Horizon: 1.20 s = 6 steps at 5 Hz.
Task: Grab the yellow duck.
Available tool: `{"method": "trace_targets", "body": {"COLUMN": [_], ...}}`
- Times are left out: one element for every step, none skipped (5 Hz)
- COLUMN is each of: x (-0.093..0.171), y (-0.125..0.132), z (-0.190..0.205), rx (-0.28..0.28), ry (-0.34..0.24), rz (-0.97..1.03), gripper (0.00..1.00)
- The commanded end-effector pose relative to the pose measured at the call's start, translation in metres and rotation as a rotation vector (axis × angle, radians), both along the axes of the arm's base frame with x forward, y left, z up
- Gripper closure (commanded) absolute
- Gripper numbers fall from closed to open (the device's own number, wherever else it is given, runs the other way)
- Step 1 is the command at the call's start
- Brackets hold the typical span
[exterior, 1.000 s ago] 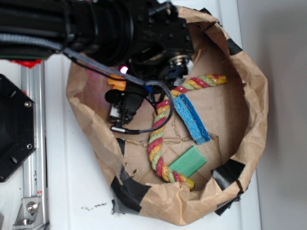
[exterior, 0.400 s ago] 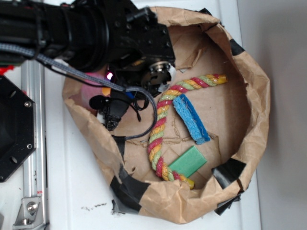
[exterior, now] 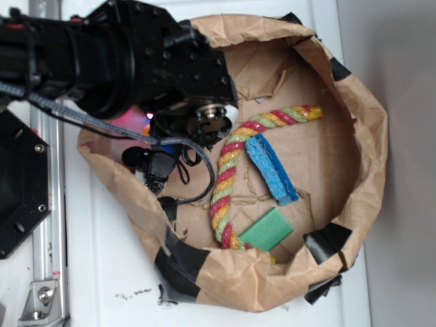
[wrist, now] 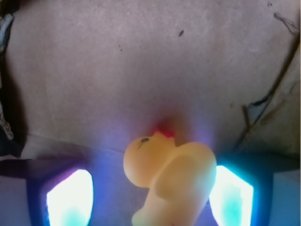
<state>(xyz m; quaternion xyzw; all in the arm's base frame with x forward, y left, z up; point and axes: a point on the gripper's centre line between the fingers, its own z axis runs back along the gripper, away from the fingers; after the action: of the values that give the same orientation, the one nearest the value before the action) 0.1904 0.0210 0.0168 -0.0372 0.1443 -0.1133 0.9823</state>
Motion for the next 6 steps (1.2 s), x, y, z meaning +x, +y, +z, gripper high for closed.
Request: {"method": "trace_targets", "body": {"x": [0.001, 0.002, 0.002, 0.003, 0.003, 0.013], "y": [-0.004, -0.003, -0.004, -0.004, -0.003, -0.010], "z": [0.007, 0.007, 0.007, 0.007, 0.011, 0.060], "rx": [-0.008, -0.026, -0.014, -0.003, -0.004, -0.003], "ry": [-0.056, -0.054, -0.058, -0.067, -0.084, -0.223], "rz": [0.008, 0.022, 0.020, 0.024, 0.030, 0.045], "gripper": [0.38, 1.00, 1.00, 1.00, 1.00, 1.00]}}
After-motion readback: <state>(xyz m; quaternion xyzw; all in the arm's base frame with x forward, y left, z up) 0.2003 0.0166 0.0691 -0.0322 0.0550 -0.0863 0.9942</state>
